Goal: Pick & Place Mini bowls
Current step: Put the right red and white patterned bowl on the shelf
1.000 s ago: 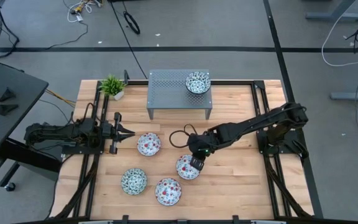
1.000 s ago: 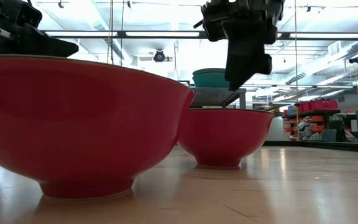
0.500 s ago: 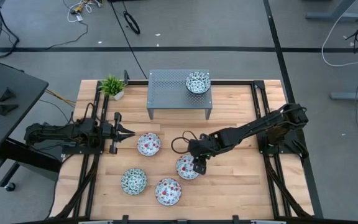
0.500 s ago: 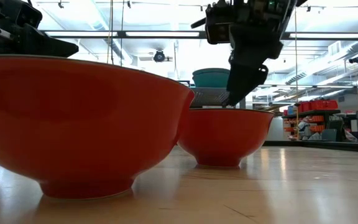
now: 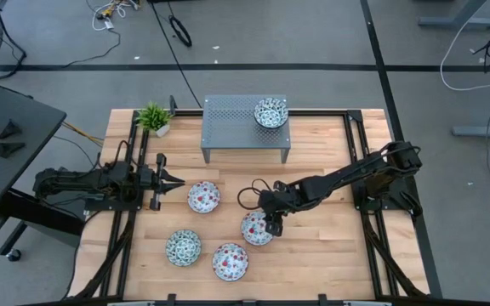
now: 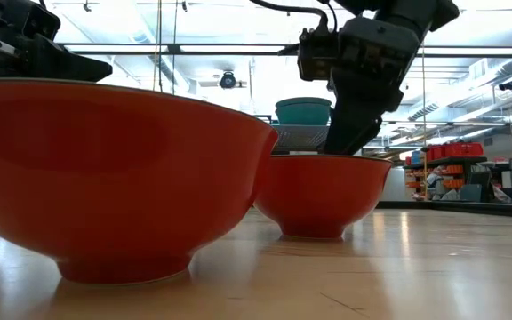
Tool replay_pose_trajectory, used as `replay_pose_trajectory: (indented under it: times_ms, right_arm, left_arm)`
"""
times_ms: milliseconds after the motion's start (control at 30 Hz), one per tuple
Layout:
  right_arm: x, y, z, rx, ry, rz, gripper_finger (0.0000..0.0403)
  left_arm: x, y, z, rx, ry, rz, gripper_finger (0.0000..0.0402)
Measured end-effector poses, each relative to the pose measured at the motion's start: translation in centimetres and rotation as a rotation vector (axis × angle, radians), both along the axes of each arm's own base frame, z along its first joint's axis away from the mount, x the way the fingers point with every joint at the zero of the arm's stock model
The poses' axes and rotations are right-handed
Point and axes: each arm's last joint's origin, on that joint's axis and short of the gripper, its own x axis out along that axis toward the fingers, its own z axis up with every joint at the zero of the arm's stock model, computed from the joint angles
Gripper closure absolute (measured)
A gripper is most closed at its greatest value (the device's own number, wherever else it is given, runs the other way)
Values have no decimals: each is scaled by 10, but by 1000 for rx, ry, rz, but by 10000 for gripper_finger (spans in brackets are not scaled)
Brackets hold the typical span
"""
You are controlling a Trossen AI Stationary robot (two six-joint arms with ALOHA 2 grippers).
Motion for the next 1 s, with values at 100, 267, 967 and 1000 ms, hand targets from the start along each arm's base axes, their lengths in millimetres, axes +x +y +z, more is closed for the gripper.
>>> replay_pose_trajectory:
  times_ms: [100,267,967,1000]
  right_arm:
    - [-1,-1,-3,-7,2,2,179]
    - [-4,-3,-8,-33,5,5,179]
    - [-5,-8,-16,74,-1,-56,237]
    - [-5,-8,-16,74,-1,-56,243]
  left_arm:
    - [0,0,0,0,0,0,365]
    - [0,0,0,0,0,0,365]
    - [0,0,0,0,0,0,365]
    - [0,0,0,0,0,0,365]
